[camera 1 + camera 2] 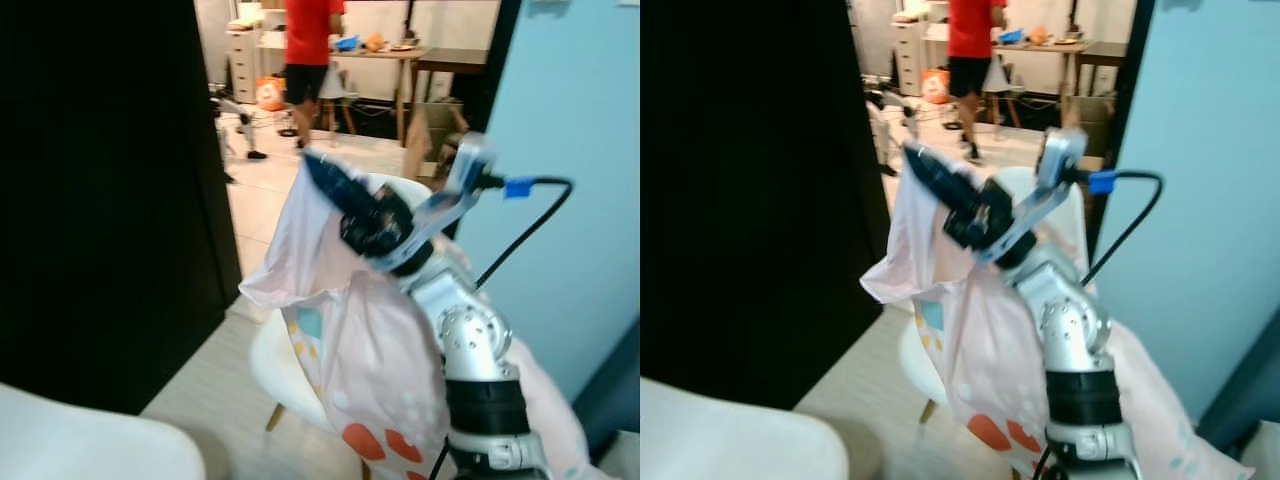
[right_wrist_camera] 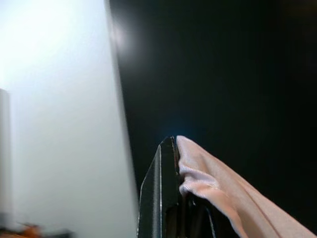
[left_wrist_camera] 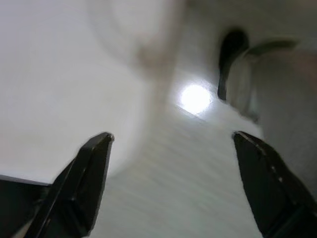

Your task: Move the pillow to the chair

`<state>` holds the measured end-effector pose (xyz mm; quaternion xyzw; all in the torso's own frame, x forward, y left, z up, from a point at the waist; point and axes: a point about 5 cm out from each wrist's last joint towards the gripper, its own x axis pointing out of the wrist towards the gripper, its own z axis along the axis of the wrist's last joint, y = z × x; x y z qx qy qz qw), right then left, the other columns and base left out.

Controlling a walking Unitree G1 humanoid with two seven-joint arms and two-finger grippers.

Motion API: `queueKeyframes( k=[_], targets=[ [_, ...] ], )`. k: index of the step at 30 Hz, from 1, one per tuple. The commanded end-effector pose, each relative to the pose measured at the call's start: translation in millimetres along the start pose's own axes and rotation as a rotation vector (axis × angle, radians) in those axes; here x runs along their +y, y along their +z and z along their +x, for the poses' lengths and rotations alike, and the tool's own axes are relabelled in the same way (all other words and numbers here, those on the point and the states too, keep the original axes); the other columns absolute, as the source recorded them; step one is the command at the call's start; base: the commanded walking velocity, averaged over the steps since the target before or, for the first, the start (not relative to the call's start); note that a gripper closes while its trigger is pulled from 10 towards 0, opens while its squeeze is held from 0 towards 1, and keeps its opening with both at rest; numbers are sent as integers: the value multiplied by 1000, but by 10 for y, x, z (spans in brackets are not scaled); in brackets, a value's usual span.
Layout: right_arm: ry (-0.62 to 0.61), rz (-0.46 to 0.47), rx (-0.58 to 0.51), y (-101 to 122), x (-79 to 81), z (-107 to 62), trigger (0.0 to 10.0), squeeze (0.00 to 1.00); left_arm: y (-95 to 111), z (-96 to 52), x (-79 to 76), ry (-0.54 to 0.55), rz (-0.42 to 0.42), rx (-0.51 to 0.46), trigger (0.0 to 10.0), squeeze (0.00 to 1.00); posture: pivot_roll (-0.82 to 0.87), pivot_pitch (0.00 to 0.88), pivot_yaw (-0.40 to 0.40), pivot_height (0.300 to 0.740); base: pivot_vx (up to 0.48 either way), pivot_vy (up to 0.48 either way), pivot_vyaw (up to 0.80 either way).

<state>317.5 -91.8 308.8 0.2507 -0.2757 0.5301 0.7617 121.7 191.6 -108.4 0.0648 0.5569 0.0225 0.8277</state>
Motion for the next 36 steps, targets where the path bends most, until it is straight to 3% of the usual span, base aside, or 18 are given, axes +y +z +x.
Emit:
queueKeyframes(
  k=[1, 4, 5, 7, 9, 10, 12, 18, 19, 21, 24, 36],
  targets=[
    [3, -38, 21, -47, 14, 65, 10000, 0, 2, 1, 15, -1, -3, 3, 10000, 0, -105, 8, -21, 740, 0, 0, 788],
    [-50, -71, 114, -214, -31, 27, 10000, 0, 4, 1, 13, -1, -4, 3, 10000, 0, -102, 9, -22, 740, 0, 0, 788],
    [-138, -110, 191, -349, -113, -23, 10000, 0, 7, 1, 11, -2, -6, 1, 10000, 0, -102, 12, -25, 740, 0, 0, 788],
    [-182, -124, 211, -382, -160, -41, 10000, 0, 7, 1, 11, -3, -7, 1, 10000, 0, -103, 12, -24, 740, 0, 0, 784],
    [-295, -230, 305, -468, -299, -109, 10000, 0, 7, 1, 9, -3, -5, 2, 10000, 0, -105, 13, -23, 740, 0, 0, 712],
    [-295, -230, 305, -468, -299, -109, 10000, 0, 7, 1, 9, -3, -5, 2, 10000, 0, -105, 13, -23, 740, 0, 0, 650],
    [-379, -342, 431, -581, -408, -205, 10000, 0, 5, 1, 3, -5, -4, 3, 10000, 0, -105, 17, -23, 740, 0, 0, 0],
    [-492, -452, 560, -699, -536, -363, 10000, 0, 7, 1, -6, -7, -11, -1, 10000, 0, -100, 21, -24, 740, 0, 0, 0],
    [-601, -496, 594, -692, -644, -487, 10000, 0, 6, 1, -12, -9, -13, -2, 10000, 0, -101, 22, -21, 740, 0, 0, 0],
    [-601, -496, 594, -692, -644, -487, 10000, 0, 6, 1, -12, -9, -13, -2, 10000, 0, -101, 22, -21, 740, 0, 0, 0],
    [-732, -518, 593, -608, -768, -620, 10000, 0, 2, 0, -15, -10, -10, -1, 10000, 0, -106, 23, -17, 740, 0, 0, 0],
    [-852, -534, 494, -443, -882, -705, 10000, 0, 56, 5, -1, -16, 2, -19, 10000, 0, -106, 19, -9, 740, 0, 0, 0]
  ],
)
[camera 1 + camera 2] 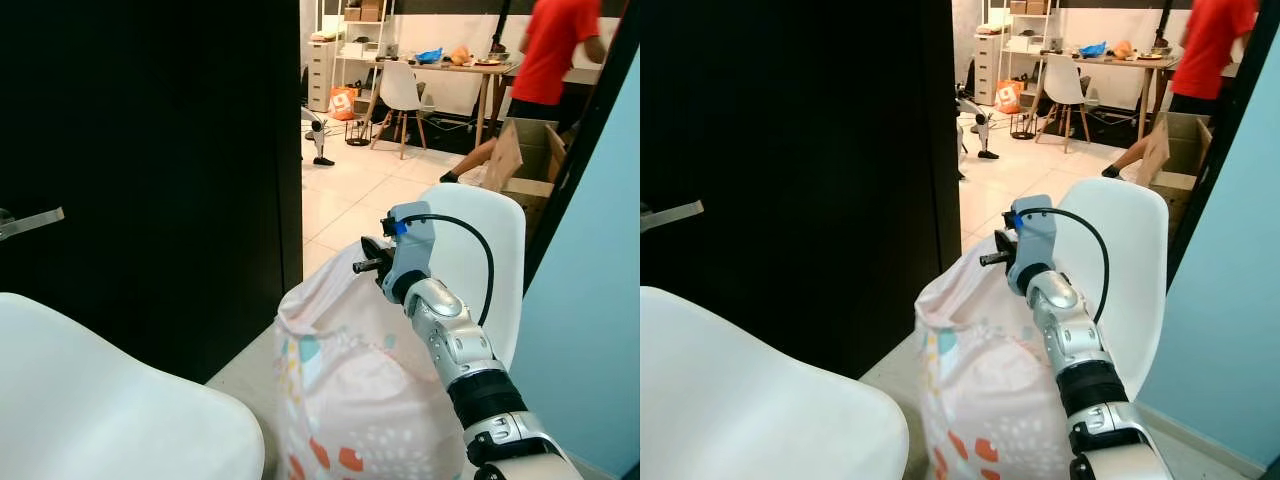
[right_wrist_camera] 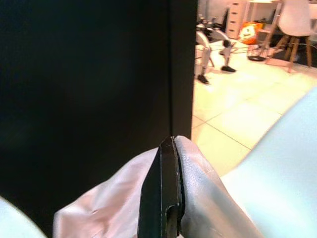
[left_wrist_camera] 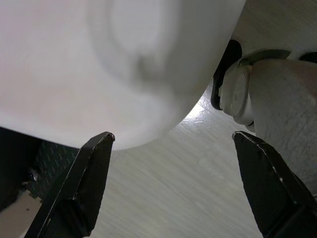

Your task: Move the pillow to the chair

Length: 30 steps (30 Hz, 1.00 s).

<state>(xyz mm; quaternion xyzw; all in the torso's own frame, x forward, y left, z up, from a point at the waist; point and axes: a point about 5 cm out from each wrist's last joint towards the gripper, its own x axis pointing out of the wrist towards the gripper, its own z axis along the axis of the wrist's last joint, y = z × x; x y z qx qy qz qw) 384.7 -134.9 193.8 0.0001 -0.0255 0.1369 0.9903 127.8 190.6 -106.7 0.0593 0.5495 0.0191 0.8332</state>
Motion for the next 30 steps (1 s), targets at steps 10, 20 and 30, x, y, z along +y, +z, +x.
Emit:
queueKeyframes(
  k=[10, 20, 30],
  targets=[
    [-50, 75, -201, 373, -123, 34, 10000, 0, 22, 1, 12, -11, 20, -15, 10000, 0, -107, 20, -5, 740, 172, 0, 0],
    [-24, 243, -390, 773, -256, -6, 10000, 0, 14, -1, 11, -19, 20, -15, 10000, 0, -105, 17, -3, 740, 340, 0, -462],
    [-36, 220, -475, 1037, -351, -26, 10000, 0, 34, 1, -3, -24, 23, -20, 10000, 0, -104, 16, -4, 740, 340, 0, -773]
  ],
)
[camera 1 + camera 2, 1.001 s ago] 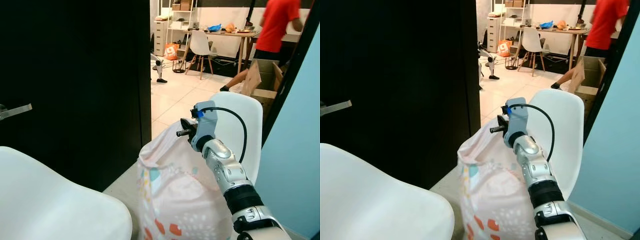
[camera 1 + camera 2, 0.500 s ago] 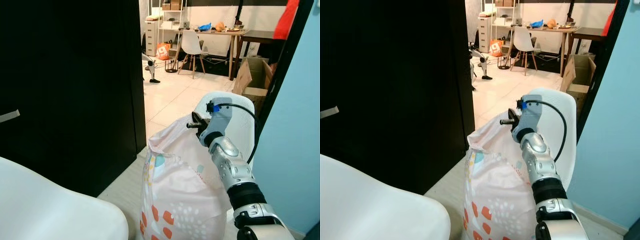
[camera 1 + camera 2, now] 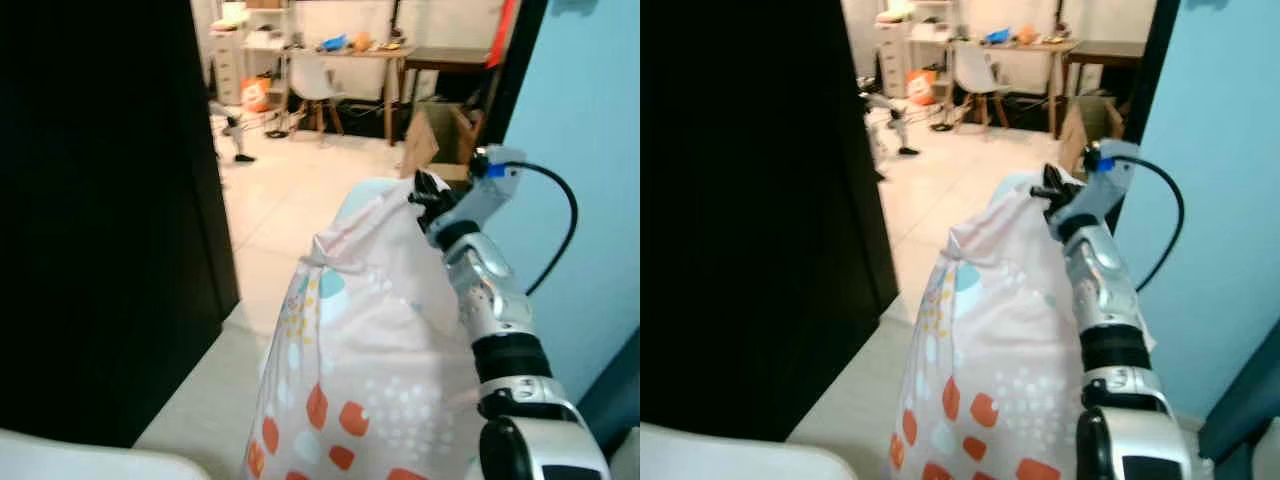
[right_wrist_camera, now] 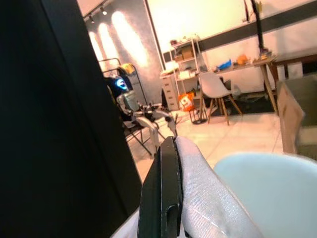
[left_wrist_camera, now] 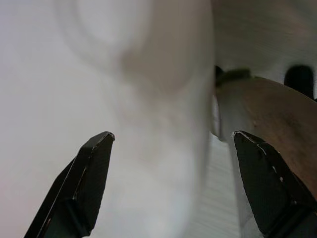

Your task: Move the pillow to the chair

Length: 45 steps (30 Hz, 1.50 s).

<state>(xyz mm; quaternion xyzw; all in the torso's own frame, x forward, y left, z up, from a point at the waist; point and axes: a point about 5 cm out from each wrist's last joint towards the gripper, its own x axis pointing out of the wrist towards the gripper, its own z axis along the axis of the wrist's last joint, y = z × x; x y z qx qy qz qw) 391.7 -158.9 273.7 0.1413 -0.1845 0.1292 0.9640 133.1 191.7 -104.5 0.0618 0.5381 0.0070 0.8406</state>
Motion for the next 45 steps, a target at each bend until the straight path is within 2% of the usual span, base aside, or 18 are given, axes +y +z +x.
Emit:
queueKeyframes(
  k=[1, 15, 23, 26, 31, 33, 36, 39, 40, 42, 43, 44, 45],
  targets=[
    [-1, -19, -126, 283, -33, 30, 10000, 0, -19, -1, -21, -9, 7, 8, 10000, 0, -105, 15, -4, 740, 341, 0, -775],
    [48, -2, -135, 293, 53, 47, 10000, 0, -48, -4, -34, -8, 15, 16, 10000, 0, -108, 18, -11, 740, 335, 0, -774],
    [112, 12, -142, 314, 157, 74, 10000, 0, -61, -7, -40, -3, 14, 14, 10000, 0, -103, 12, -22, 740, 0, 0, -772],
    [191, 20, -167, 423, 311, 184, 10000, 0, -50, -4, -67, -11, 10, 12, 10000, 0, -102, 8, -26, 740, 0, 0, -773],
    [233, 19, -208, 592, 403, 289, 10000, 0, -43, -3, -76, -13, 11, 11, 10000, 0, -103, 8, -28, 740, 0, 0, -464],
    [339, 18, -258, 826, 571, 398, 10000, 0, -47, -4, -83, -14, 10, 13, 10000, 0, -99, 13, -33, 740, 0, 0, 0],
    [384, 18, -271, 901, 639, 430, 10000, 0, -49, -4, -85, -15, 9, 13, 10000, 0, -99, 13, -33, 740, 0, 0, 0],
    [490, 40, -282, 1001, 821, 491, 10000, 0, -59, -5, -96, -18, -1, 13, 10000, 0, -92, 19, -39, 740, 0, 0, 0],
    [490, 40, -282, 1001, 821, 491, 10000, 0, -59, -5, -96, -18, -1, 13, 10000, 0, -92, 19, -39, 740, 0, 0, 0],
    [564, 45, -279, 1014, 968, 517, 10000, 0, 31, 1, -108, -27, -68, -38, 10000, 0, -80, 26, -47, 740, 0, 0, 0],
    [564, 45, -279, 1014, 968, 517, 10000, 0, 31, 1, -108, -27, -68, -38, 10000, 0, -80, 26, -47, 740, 0, 0, 0],
    [586, 43, -278, 1014, 1012, 521, 10000, 0, 120, 6, -97, -28, -118, -82, 10000, 0, -78, 26, -49, 740, 0, 0, 0],
    [597, 41, -280, 1018, 1030, 524, 10000, 0, 270, 9, -53, -29, -208, -152, 10000, 0, -67, 27, -52, 740, 0, 0, 0]
  ],
)
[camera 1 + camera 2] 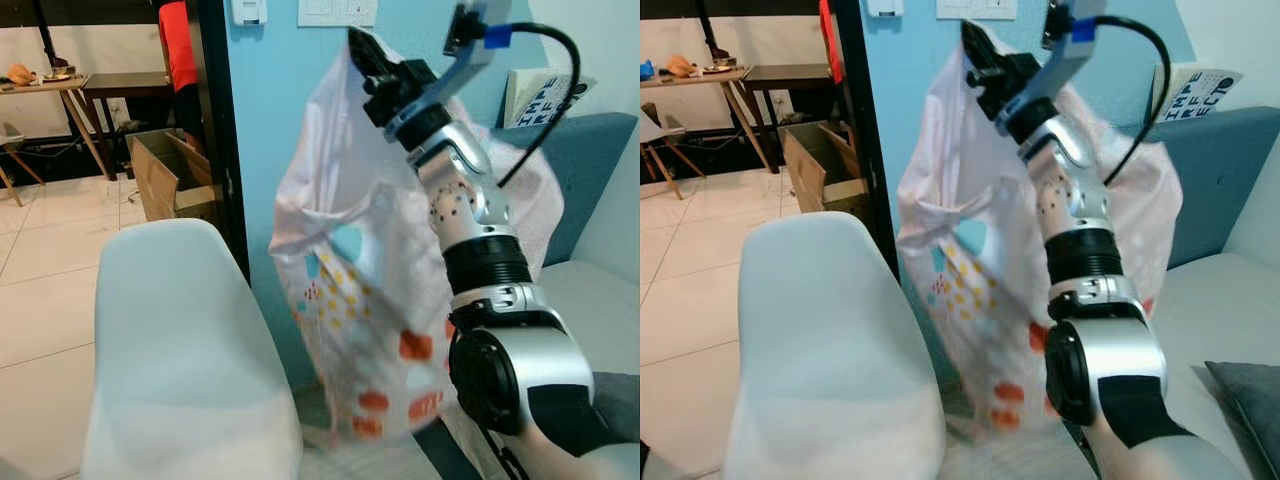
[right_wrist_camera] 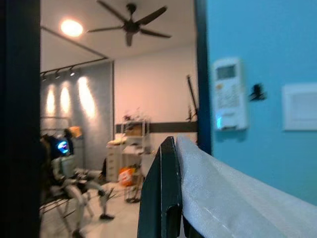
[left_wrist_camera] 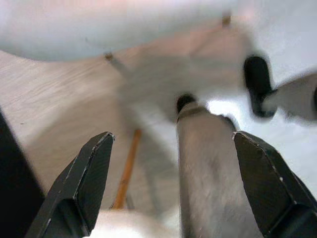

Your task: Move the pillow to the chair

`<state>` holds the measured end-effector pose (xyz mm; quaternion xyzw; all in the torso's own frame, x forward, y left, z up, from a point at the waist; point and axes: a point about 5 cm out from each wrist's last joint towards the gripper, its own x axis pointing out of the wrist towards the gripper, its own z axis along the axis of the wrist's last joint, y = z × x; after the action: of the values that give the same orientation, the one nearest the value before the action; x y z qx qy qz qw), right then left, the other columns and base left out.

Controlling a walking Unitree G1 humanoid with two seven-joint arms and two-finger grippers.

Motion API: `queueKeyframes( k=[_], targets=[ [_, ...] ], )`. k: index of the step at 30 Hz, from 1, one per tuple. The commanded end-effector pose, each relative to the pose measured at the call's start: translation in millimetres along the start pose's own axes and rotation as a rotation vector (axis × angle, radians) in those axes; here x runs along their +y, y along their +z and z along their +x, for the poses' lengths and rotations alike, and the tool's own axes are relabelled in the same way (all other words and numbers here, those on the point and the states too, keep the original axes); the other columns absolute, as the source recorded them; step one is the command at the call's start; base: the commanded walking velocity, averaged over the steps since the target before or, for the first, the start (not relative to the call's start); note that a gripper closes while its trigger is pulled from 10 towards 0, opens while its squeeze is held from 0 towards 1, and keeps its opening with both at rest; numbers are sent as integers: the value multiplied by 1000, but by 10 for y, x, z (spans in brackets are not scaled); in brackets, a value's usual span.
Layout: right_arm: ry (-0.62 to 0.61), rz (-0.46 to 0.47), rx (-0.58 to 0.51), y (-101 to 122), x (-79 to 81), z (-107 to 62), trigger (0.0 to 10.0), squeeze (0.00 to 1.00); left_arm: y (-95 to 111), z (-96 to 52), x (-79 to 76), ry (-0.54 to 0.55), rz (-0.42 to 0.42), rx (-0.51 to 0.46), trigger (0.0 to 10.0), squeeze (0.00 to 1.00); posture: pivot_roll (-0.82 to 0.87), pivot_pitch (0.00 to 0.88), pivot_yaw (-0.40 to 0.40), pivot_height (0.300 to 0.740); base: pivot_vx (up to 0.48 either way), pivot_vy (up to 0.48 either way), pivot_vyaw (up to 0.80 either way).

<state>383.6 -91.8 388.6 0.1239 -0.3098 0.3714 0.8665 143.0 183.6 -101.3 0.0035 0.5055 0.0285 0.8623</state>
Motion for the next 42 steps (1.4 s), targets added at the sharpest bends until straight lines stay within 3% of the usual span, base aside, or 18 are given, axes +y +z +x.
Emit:
queueKeyframes(
  k=[1, 4, 6, 7, 9, 10, 11, 14, 17, 20, 27, 29, 33, 34, 35, 39, 41, 42],
  targets=[
    [62, -25, -66, 165, 100, 116, 10000, 0, 261, 20, 21, -8, -142, -126, 10000, 0, -67, 27, -52, 740, 0, 0, 0],
    [56, -30, -70, 180, 75, 105, 10000, 0, 461, 22, 68, -19, -213, -213, 10000, 0, -63, 26, -51, 740, 0, 0, 0],
    [14, -50, -91, 283, -67, 42, 10000, 0, 1044, -44, 169, -138, -329, -475, 10000, 0, -62, 25, -41, 740, 0, 0, 0],
    [14, -50, -91, 283, -67, 42, 10000, 0, 1044, -44, 169, -138, -329, -475, 10000, 0, -62, 25, -41, 740, 0, 0, 0],
    [-11, -67, -106, 368, -165, -5, 10000, 0, 1417, -151, 209, -260, -334, -655, 10000, 0, -62, 22, -37, 740, 0, 0, 0],
    [-11, -67, -106, 368, -165, -5, 10000, 0, 1417, -151, 209, -260, -334, -655, 10000, 0, -62, 22, -37, 740, 0, 0, 0],
    [-16, -81, -115, 430, -211, -38, 10000, 0, 1638, -245, 204, -354, -293, -761, 10000, 1000, -61, 23, -31, 740, 0, 0, 0],
    [-16, -89, -121, 468, -238, -57, 10000, 0, 1767, -313, 198, -412, -261, -825, 10000, 1000, -61, 22, -30, 740, 0, 0, 0],
    [2, -147, -153, 684, -373, -225, 10000, 0, 2295, -651, 236, -612, -186, -1054, 10000, 1000, -63, 18, -15, 740, 0, 0, 0],
    [19, -159, -171, 772, -412, -293, 10000, 0, 2438, -782, 251, -696, -194, -1135, 10000, 1000, -66, 18, -12, 740, 0, 0, 0],
    [77, -131, -234, 961, -437, -395, 10000, 0, 2653, -1069, 221, -914, -239, -1281, 10000, 1000, -80, 16, -3, 740, 0, 0, 0],
    [163, -91, -267, 1034, -375, -436, 10000, 0, 2723, -1215, 160, -1031, -220, -1325, 10000, 1000, -82, 16, -1, 740, 0, 0, 0],
    [237, -63, -288, 1066, -304, -465, 10000, 0, 2760, -1314, 115, -1102, -198, -1348, 10000, 1000, -87, 15, 1, 740, 0, 0, 0],
    [285, -34, -320, 1126, -265, -502, 10000, 0, 2819, -1489, 75, -1202, -150, -1382, 10000, 1000, -91, 15, 2, 740, 0, 0, 0],
    [292, -26, -333, 1151, -264, -515, 10000, 0, 2836, -1553, 62, -1238, -128, -1392, 10000, 1000, -91, 13, 1, 740, 0, 0, 0],
    [283, -21, -354, 1195, -279, -528, 10000, 0, 2851, -1638, 38, -1285, -89, -1397, 10000, 1000, -92, 17, -1, 740, 0, 0, 0],
    [221, -14, -405, 1280, -346, -544, 10000, 0, 2915, -1828, -55, -1354, 17, -1419, 10000, 1000, -93, 17, 1, 740, 0, 0, 0],
    [221, -14, -405, 1280, -346, -544, 10000, 0, 2915, -1828, -55, -1354, 17, -1419, 10000, 1000, -93, 17, 1, 740, 0, 0, 0]
  ],
)
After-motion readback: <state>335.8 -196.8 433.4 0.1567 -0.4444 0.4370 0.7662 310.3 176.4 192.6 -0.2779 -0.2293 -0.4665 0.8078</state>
